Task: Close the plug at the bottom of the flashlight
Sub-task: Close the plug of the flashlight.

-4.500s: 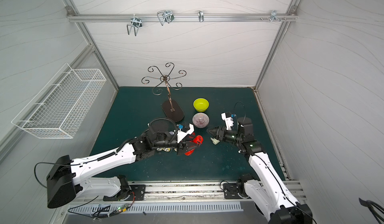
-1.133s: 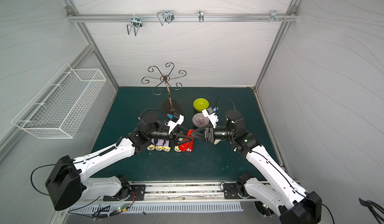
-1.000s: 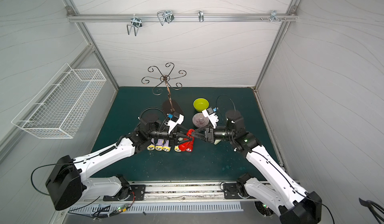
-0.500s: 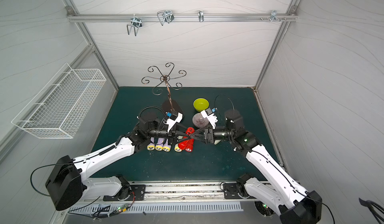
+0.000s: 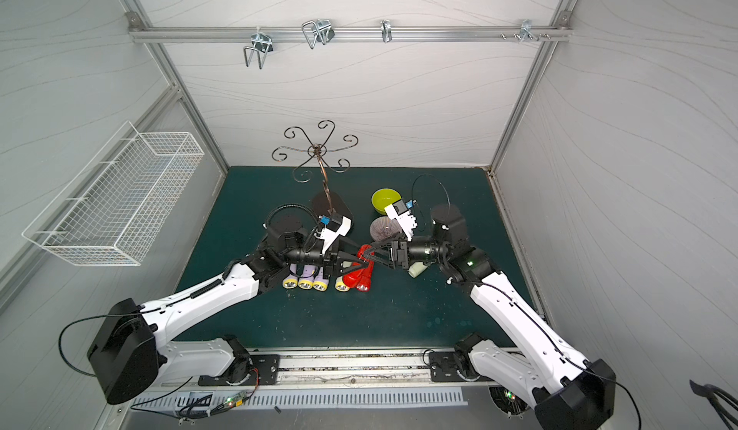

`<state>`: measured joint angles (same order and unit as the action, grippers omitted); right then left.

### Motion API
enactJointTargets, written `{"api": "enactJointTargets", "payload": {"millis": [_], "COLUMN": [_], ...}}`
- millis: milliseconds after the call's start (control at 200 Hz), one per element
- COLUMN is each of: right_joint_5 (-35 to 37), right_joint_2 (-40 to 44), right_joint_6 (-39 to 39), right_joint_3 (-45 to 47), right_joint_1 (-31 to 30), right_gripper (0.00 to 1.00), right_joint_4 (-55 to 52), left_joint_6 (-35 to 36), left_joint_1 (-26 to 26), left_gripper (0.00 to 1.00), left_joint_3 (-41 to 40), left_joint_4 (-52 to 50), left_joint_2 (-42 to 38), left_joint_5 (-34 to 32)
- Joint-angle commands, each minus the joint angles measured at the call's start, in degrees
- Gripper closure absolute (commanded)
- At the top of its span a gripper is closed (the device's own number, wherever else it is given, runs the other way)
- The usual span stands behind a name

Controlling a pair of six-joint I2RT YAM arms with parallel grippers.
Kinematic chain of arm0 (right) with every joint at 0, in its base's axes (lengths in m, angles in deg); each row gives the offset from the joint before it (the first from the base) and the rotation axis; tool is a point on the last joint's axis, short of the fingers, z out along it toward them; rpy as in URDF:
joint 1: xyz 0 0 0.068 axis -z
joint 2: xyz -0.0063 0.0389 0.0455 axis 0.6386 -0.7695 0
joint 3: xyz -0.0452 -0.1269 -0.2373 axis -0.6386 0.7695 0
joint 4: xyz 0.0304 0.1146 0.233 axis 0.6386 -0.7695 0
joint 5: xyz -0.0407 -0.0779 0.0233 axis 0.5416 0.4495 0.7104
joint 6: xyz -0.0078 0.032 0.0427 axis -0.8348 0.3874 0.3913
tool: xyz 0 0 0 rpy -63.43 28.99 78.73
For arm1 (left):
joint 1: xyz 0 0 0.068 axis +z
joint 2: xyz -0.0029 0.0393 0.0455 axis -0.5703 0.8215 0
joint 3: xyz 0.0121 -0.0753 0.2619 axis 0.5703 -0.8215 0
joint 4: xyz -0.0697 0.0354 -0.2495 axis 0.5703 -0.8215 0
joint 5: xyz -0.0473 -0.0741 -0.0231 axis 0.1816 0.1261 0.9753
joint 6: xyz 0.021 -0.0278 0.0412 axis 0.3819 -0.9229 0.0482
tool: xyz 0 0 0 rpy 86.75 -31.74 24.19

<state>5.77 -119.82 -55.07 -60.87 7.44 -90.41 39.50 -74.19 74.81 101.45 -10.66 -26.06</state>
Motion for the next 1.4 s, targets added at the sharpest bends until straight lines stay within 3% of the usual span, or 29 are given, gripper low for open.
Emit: {"api": "enactJointTargets", "payload": {"millis": [0,140,500,871,996,1221,1306,1396], "right_joint_5": [-2.7,-3.3,-4.1,-3.7,-3.7,-3.5,-3.5,-3.7], "right_joint_2": [0.0,-0.6,0.3,0.5,0.5,0.4,0.4,0.3], "right_joint_6": [0.6,1.2,1.1,0.8,0.9,1.1,1.3,2.0], "right_joint_3": [-0.7,-0.5,0.8,1.8,1.9,2.3,2.3,1.9], "right_joint_1": [-0.2,-0.2,-0.3,-0.3,-0.3,-0.3,-0.3,-0.3], "right_gripper": [0.45,0.55,0.51,0.56,0.65,0.69,0.69,0.62], "right_joint_4": [3.5,4.2,3.3,2.9,3.2,3.2,3.2,3.5], "left_joint_6": [0.1,0.1,0.3,0.1,0.0,-2.6,-2.8,-2.7], "left_joint_1": [-0.1,-0.1,0.0,0.0,0.0,0.8,0.9,0.9], "left_gripper": [1.00,1.00,1.00,1.00,1.00,1.00,1.00,1.00], "left_joint_3": [2.0,1.9,1.9,2.1,2.0,1.6,1.7,1.7], "left_joint_4": [2.0,2.0,1.5,1.4,1.6,5.7,5.7,5.7], "left_joint_2": [0.2,-0.1,-0.6,-1.1,-1.3,-1.9,-2.0,-1.9], "left_joint_5": [0.1,0.1,-0.9,-1.1,-1.2,-1.4,-1.1,-0.9]}}
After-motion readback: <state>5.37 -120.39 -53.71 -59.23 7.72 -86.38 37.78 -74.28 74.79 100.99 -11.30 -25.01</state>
